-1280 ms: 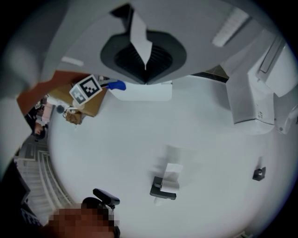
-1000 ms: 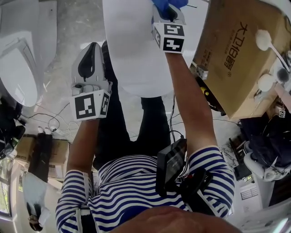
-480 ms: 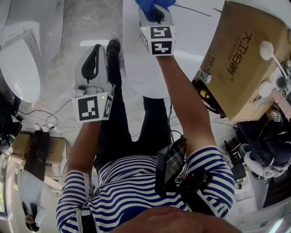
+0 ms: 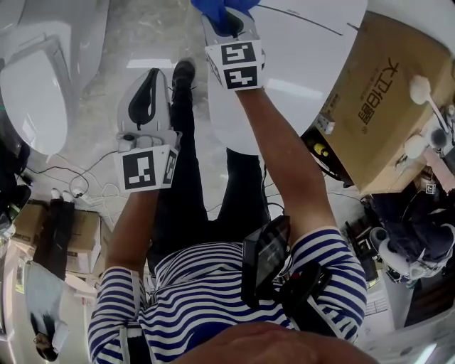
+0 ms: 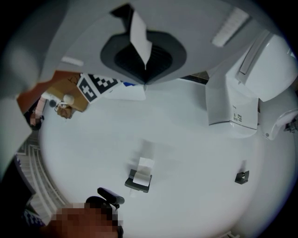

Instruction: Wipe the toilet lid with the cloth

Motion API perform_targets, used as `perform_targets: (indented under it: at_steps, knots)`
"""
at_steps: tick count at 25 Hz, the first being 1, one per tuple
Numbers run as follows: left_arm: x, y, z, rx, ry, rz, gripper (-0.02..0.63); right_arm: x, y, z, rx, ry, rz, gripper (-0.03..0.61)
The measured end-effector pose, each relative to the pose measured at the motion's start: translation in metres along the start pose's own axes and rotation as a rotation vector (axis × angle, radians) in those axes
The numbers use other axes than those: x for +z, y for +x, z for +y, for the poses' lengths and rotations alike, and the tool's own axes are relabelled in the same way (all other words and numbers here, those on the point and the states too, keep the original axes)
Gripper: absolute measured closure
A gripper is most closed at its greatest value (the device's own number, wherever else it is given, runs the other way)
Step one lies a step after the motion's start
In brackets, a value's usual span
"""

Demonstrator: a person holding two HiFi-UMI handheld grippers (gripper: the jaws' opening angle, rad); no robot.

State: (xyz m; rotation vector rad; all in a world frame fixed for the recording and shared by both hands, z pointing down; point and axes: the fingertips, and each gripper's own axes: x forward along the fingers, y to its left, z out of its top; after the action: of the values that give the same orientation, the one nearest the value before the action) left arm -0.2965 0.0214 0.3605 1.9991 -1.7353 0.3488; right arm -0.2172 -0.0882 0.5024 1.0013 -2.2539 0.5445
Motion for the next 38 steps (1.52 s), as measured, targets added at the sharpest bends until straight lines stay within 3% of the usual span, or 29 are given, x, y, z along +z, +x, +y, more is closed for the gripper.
perform_targets:
  at_steps: [10,17,23,32,38]
  knots:
    - [0.003,0.003,0.003,-0.006,-0.002,-0.002,0.612,0.011,-0.003,0.002,0.005,0.014,-0.025,0.463]
    - [0.022,0.012,-0.035,-0.044,0.013,-0.014,0.612,0.039,-0.067,-0.051,-0.063,0.034,-0.088,0.463]
    - [0.037,0.019,-0.108,-0.108,0.039,-0.027,0.612,0.049,-0.153,-0.124,-0.156,0.052,-0.154,0.463]
    - [0.033,0.033,-0.188,-0.177,0.093,-0.021,0.612,0.002,-0.253,-0.228,-0.324,0.106,-0.166,0.463]
    - [0.018,0.041,-0.229,-0.204,0.125,-0.001,0.612,-0.05,-0.281,-0.274,-0.378,0.138,-0.134,0.463]
